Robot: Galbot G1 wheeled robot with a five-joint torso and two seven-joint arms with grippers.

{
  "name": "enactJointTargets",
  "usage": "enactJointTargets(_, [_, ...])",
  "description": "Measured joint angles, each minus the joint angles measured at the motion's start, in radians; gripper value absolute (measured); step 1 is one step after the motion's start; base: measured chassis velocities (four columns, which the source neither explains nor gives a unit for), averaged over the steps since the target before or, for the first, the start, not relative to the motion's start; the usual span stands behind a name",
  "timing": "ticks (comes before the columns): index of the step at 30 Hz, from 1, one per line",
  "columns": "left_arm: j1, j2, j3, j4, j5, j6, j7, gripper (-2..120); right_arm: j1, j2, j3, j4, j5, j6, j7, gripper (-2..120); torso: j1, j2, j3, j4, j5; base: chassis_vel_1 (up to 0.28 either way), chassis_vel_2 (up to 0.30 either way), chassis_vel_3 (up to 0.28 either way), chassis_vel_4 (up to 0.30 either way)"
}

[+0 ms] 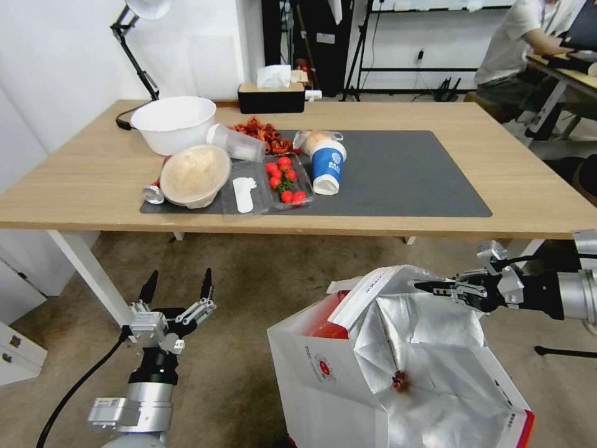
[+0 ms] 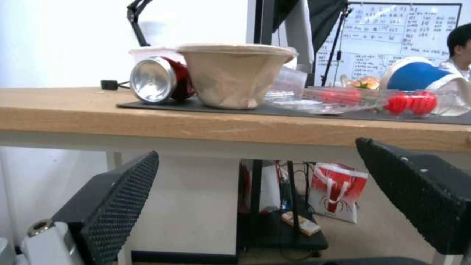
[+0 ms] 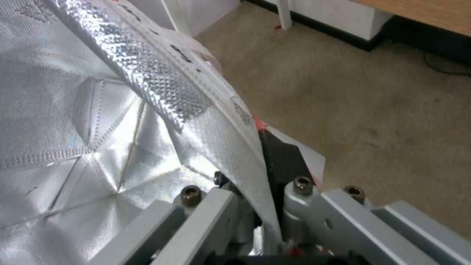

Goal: Pick up the food delivery bag from the floor and place it on the table.

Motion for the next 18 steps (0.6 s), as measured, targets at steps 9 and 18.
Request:
enactJointTargets(9, [0.003,0.000,0.004,-0.004,0.007,0.000,0.001,100,0.006,0.004,-0.011,0.003,-0.006,0.004,0.002,0,0.010,0.025,0.015,0.0001,0.0000,0.000,0.000,0.000,0.000])
enactJointTargets(18, [0.010,0.003,0.003,-0.004,0.012,-0.004,0.001,100,0.003,0.013,-0.012,0.006,-0.012,0.006,0.002,0,0.027,0.067,0.040,0.0001,-0.0001,0.000,0.000,0.000,0.000])
